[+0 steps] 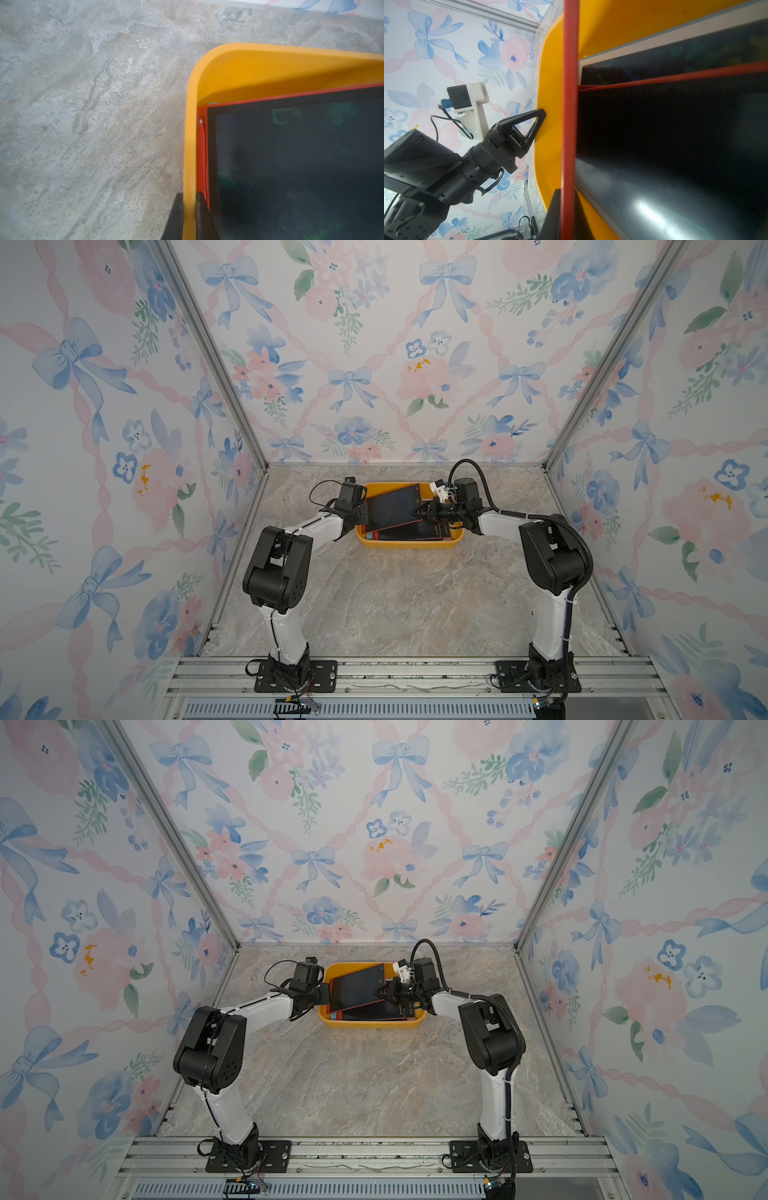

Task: Take out the writing tablet from the storage box
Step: Pick up the writing tablet from the storage box, then place the writing tablet at the center of the board.

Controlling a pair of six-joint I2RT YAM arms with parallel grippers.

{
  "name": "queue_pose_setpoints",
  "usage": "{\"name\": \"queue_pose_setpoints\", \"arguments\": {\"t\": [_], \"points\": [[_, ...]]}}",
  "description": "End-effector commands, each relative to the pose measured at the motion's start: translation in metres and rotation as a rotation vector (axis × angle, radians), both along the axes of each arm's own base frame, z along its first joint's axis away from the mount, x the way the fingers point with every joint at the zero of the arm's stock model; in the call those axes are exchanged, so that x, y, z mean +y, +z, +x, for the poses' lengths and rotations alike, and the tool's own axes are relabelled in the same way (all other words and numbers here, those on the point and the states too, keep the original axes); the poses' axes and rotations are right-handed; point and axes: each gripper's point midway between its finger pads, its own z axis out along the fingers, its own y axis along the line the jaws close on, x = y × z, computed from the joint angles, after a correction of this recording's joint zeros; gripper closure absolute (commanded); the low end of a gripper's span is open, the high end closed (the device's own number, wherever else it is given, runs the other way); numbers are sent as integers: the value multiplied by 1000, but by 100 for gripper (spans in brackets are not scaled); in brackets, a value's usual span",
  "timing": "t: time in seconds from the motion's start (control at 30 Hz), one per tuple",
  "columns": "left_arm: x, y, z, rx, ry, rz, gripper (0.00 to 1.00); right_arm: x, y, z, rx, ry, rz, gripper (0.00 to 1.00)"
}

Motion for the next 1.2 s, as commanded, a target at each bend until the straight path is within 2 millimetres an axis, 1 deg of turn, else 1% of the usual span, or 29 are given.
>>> {"name": "queue_pose_setpoints", "arguments": {"t": [0.0, 0.13, 0.27, 0.6, 0.7, 0.77, 0.87, 0.9, 0.97, 1.17], "points": [[-12, -20, -9, 70, -48, -25, 100, -5, 7, -2, -20, 6, -16, 94], [-11, -21, -10, 72, -47, -25, 100, -13, 6, -1, -24, -16, -82, 95], [-10, -22, -10, 74, -42, -28, 100, -19, 14, 1, -28, -29, -94, 95], [-9, -22, -9, 76, -38, -32, 100, -42, 43, 8, -68, -75, -83, 96], [-8, -22, -8, 75, -37, -32, 100, -52, 55, 11, -72, -101, -49, 96], [-9, -23, -9, 77, -37, -31, 100, -60, 68, 14, -83, -117, -15, 96], [-7, -22, -9, 75, -35, -32, 100, -78, 91, 20, -118, -159, 21, 96], [-7, -22, -9, 75, -35, -33, 100, -82, 101, 17, -122, -145, 49, 96], [-8, -22, -9, 75, -37, -32, 100, -99, 114, 20, -131, -175, 75, 96], [-8, -22, -9, 77, -36, -36, 100, -161, 150, 26, -173, -298, 187, 97]]}}
